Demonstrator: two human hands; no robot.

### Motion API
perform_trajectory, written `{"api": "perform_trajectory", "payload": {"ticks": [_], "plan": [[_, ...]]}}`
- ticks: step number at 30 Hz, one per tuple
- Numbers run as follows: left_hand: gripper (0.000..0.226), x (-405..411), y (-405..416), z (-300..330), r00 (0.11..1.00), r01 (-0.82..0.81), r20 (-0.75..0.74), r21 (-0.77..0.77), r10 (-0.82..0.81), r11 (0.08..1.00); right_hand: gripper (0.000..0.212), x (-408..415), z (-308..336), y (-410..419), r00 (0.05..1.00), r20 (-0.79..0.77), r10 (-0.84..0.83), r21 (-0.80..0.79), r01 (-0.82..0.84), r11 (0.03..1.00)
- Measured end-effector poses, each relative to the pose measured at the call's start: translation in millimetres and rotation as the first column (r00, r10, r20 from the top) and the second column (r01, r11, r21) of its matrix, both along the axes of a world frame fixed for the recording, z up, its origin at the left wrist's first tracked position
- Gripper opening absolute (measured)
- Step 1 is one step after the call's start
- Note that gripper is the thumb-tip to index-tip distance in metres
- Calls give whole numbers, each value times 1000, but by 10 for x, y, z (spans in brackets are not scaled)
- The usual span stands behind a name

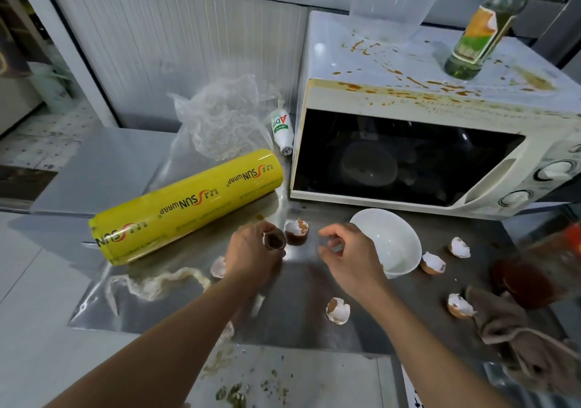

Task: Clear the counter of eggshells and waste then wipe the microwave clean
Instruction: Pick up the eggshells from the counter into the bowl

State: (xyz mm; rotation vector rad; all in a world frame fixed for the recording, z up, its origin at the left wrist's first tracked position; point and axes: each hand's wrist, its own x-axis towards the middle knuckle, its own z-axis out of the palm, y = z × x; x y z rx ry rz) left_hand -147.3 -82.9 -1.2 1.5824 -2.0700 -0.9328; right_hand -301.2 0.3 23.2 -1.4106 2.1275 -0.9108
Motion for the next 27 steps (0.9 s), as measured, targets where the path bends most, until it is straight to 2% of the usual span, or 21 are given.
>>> {"api": "perform_trajectory", "payload": {"ticks": [4, 13, 18, 20, 27], "plan": [[21, -33, -3, -86, 997, 0, 74, 53, -4, 999, 18, -20, -30, -22, 999, 25, 28, -22, -27, 999], [16, -79, -63, -30, 986, 57, 158, 32, -62, 998, 15, -61, -20, -20, 1000, 1, -5, -49, 5, 999], [24, -204, -121, 109, 994, -23, -108, -18, 21, 1000, 17, -82, 59, 2, 999, 26, -47, -77, 49, 996], [27, -325, -176, 152, 989, -7, -145, 3, 7, 1000, 17, -107, 93, 13, 999, 27, -45, -86, 47, 995], [30, -506, -205, -55, 997, 54, 47, 84, -58, 995, 14, -158, 62, 61, 999, 37, -36, -90, 40, 995]]}}
